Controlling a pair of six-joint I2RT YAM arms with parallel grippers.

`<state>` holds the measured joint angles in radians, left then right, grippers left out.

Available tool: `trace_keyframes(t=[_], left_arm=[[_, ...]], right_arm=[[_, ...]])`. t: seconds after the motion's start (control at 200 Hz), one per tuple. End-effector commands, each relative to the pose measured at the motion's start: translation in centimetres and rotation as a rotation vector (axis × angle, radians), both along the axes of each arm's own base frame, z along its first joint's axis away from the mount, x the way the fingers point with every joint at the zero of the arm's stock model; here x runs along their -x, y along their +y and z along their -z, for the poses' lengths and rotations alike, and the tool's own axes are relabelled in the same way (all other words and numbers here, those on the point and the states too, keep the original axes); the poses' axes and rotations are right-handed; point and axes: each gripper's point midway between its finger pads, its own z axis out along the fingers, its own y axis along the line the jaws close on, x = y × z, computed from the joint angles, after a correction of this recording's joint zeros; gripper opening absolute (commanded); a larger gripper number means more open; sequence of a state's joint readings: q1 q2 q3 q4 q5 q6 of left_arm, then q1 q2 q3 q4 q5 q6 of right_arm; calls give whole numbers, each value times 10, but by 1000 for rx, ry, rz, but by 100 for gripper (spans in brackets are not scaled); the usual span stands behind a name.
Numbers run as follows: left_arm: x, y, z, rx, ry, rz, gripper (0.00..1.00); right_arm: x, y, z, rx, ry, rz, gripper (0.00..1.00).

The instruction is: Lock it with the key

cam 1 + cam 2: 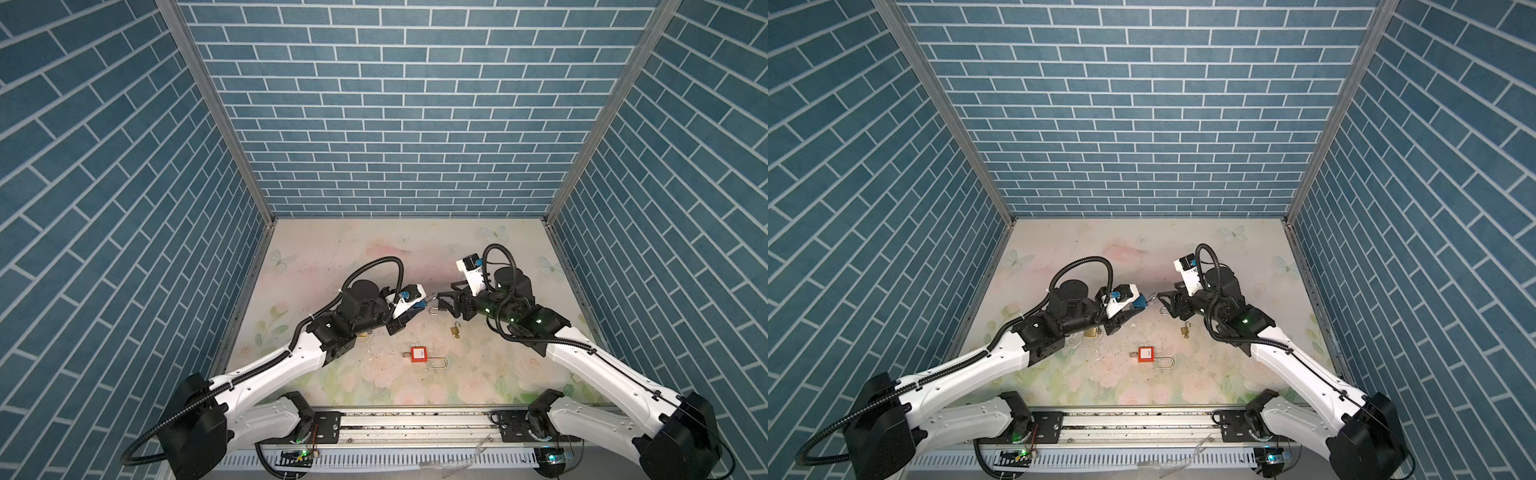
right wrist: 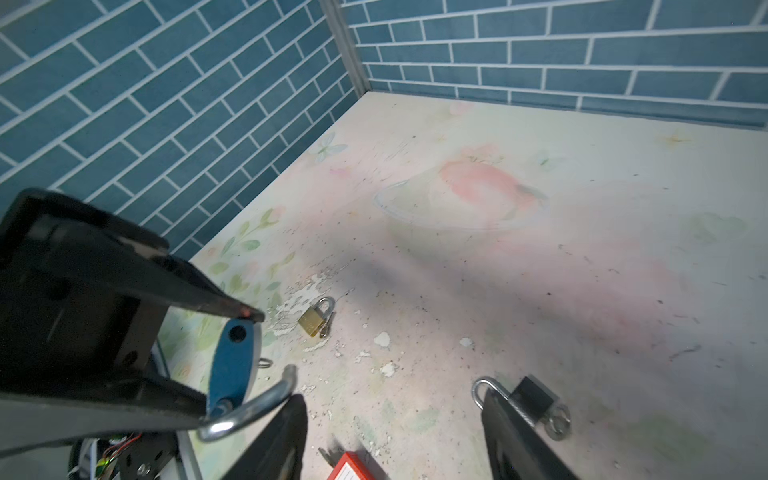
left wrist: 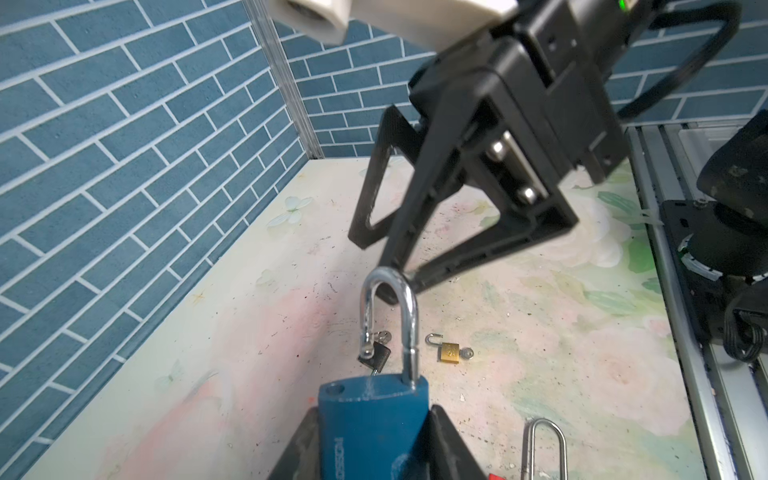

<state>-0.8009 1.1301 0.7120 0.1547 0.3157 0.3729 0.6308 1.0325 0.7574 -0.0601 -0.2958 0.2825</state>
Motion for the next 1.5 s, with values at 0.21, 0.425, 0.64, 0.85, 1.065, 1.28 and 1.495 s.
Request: trace_keyframes(t=[0.21, 0.425, 0.64, 0.85, 1.065, 1.28, 1.495], left_arm=[[-4, -8, 1, -78, -107, -8, 6], [-2, -14, 14, -185, -192, -12, 7], [-6, -16, 10, -184, -235, -46, 6], [-8, -16, 9, -181, -239, -56, 7], [-6, -18, 10, -188, -237, -49, 7], [-2, -20, 14, -193, -233, -34, 7], [1, -22, 15, -171, -217, -24, 6]], right_arm=[[6, -20, -28, -61, 64, 109, 68], [28, 1, -30, -138, 239, -10, 66], [40, 9, -4, -139, 419, -38, 60], [44, 13, 16, -134, 501, -48, 59], [39, 21, 22, -155, 523, -63, 53], [34, 26, 27, -160, 516, -68, 40], [29, 26, 33, -142, 504, -56, 24]])
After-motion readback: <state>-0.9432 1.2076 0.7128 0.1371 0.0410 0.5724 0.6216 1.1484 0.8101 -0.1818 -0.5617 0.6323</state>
